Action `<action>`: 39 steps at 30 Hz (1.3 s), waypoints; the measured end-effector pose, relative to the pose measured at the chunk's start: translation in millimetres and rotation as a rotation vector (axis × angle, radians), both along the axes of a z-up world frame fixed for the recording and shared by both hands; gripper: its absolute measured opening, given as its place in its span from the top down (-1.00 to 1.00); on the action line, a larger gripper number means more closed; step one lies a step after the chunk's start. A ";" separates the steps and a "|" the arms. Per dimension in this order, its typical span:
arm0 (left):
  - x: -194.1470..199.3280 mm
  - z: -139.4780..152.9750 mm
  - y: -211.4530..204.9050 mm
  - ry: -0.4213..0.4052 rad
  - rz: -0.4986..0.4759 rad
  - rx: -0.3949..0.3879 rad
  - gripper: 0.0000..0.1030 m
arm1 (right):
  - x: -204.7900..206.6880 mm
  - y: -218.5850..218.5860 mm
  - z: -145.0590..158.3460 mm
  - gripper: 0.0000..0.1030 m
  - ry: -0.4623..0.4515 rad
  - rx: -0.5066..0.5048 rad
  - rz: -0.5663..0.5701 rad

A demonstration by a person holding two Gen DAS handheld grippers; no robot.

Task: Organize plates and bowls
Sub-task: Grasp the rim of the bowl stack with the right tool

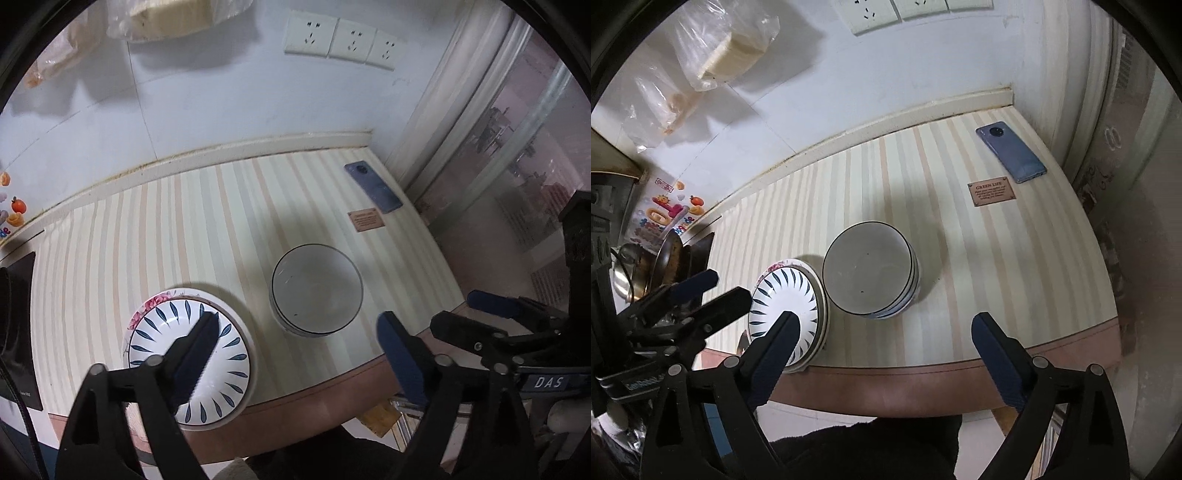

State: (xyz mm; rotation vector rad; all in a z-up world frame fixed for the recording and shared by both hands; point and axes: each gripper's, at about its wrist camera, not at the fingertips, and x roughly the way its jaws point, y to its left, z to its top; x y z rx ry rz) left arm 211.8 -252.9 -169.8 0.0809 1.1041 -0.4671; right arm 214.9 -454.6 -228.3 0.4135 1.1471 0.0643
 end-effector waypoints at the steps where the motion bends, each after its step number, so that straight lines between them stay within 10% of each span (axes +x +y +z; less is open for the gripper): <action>1: -1.4 3.8 0.2 -0.003 -0.002 -0.011 -0.90 | -3.7 -1.0 4.2 -0.87 -0.007 0.002 -0.006; 16: 11.4 0.9 -4.0 0.032 0.002 -0.072 -0.90 | -10.4 -15.1 30.2 -0.90 -0.040 0.018 -0.021; 32: 107.3 -127.6 -27.4 0.255 0.048 0.010 -0.87 | 66.9 -23.2 -126.7 -0.90 0.177 0.292 0.019; 39: 128.9 -179.5 -33.1 0.437 0.054 -0.012 -0.50 | 91.1 -25.6 -180.0 -0.90 0.225 0.424 -0.004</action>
